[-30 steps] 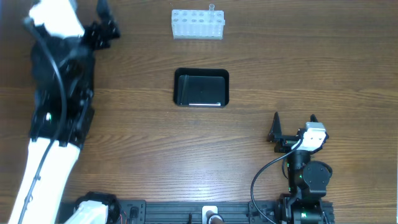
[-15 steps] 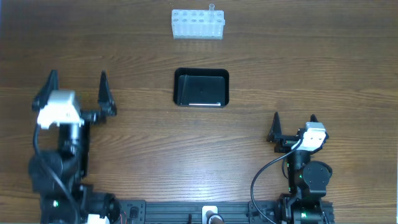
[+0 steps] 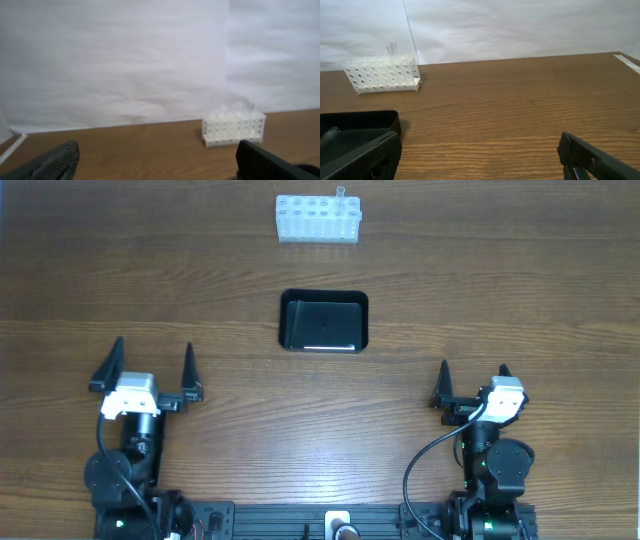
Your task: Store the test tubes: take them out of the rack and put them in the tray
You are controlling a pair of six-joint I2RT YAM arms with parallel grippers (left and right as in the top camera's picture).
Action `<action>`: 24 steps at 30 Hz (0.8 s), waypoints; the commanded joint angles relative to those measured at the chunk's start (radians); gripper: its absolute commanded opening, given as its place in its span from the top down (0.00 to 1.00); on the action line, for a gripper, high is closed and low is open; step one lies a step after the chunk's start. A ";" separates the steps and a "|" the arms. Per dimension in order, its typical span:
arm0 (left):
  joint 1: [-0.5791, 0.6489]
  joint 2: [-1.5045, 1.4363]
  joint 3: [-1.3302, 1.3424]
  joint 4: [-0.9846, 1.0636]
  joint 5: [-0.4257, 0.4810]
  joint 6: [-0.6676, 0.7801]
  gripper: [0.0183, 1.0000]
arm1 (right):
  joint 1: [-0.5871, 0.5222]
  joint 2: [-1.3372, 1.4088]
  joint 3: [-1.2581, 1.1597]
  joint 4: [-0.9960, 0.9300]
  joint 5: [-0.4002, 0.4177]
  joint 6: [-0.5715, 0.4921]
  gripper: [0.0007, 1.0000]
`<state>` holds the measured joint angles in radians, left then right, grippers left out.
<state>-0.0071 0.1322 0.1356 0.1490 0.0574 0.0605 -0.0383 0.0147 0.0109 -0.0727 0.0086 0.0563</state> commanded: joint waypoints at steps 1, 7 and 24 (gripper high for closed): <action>0.005 -0.081 -0.072 0.004 0.032 0.011 0.00 | 0.006 -0.010 -0.006 -0.003 -0.004 0.009 0.01; 0.005 -0.129 -0.130 -0.023 0.036 0.011 0.00 | 0.006 -0.010 -0.006 -0.003 -0.004 0.009 0.01; 0.005 -0.129 -0.130 -0.218 0.035 0.011 0.00 | 0.006 -0.010 -0.006 -0.003 -0.004 0.009 0.01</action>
<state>-0.0067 0.0120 0.0109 -0.0677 0.0792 0.0608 -0.0383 0.0147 0.0109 -0.0731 0.0090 0.0566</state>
